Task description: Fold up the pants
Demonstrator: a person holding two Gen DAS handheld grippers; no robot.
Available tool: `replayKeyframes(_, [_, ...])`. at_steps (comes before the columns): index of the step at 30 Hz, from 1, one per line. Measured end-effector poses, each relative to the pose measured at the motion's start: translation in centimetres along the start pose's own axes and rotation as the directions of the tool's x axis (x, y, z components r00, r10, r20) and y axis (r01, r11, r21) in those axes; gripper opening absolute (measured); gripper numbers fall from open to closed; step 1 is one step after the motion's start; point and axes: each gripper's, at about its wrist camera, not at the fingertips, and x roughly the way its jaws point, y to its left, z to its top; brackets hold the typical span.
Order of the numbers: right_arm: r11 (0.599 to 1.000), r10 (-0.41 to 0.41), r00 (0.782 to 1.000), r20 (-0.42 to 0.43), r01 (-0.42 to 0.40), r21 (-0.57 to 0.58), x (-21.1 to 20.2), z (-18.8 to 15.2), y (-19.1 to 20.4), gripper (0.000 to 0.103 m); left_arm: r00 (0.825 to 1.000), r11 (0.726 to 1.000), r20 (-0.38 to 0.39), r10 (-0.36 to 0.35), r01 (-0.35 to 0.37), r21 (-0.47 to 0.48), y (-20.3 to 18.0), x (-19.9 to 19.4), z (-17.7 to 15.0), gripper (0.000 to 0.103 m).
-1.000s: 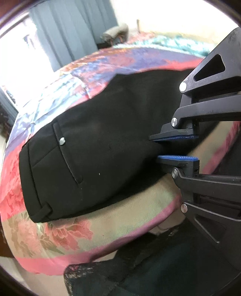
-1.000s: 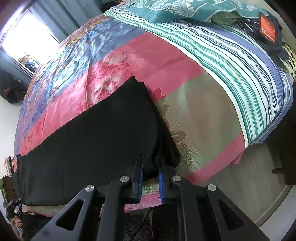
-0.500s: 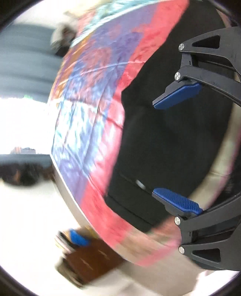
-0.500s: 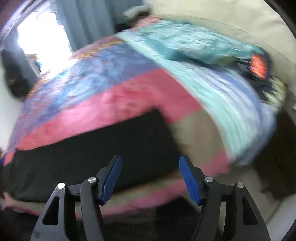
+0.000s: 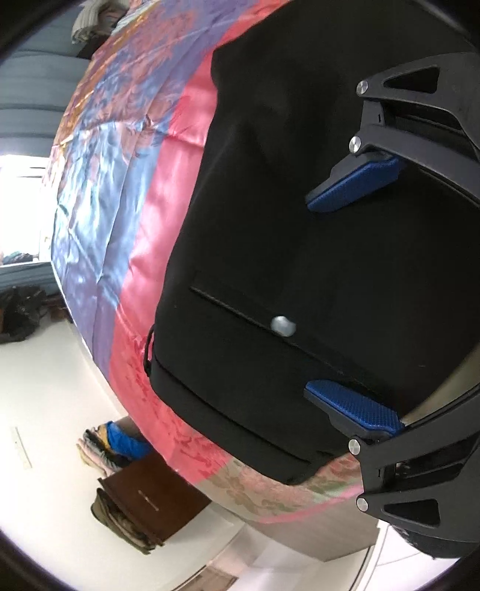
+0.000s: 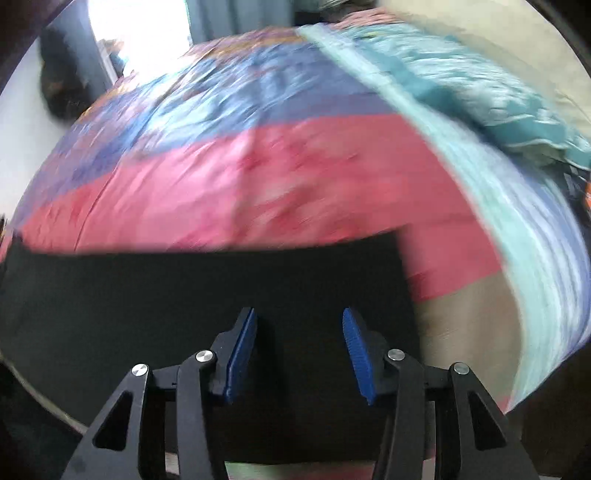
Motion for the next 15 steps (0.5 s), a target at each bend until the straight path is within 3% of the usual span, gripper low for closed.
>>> replayKeyframes(3, [0.997,0.062,0.996,0.061,-0.065,0.05,-2.1,0.6,-3.6,0.05,0.998,0.998,0.019,-0.064,0.064,-0.011,-0.3,-2.4,-1.3,0.091])
replayKeyframes(8, [0.956,0.276,0.96,-0.047,-0.269,0.116,-0.6,-0.3,-7.4,0.05,0.99,0.99,0.026,-0.141,0.141,0.02,-2.4,-4.6,-2.4,0.091])
replayKeyframes(11, [0.945,0.314,0.943,-0.113,-0.299,0.132,1.6,-1.2,-7.6,0.05,0.986,0.985,0.012,-0.166,0.165,0.044,-3.7,-5.1,-2.8,0.091])
replayKeyframes(15, [0.91,0.393,0.911,-0.123,-0.366,0.194,3.1,-0.8,-8.1,0.053,0.986,0.984,0.002,-0.167,0.166,0.067,-4.5,-5.3,-3.1,0.091])
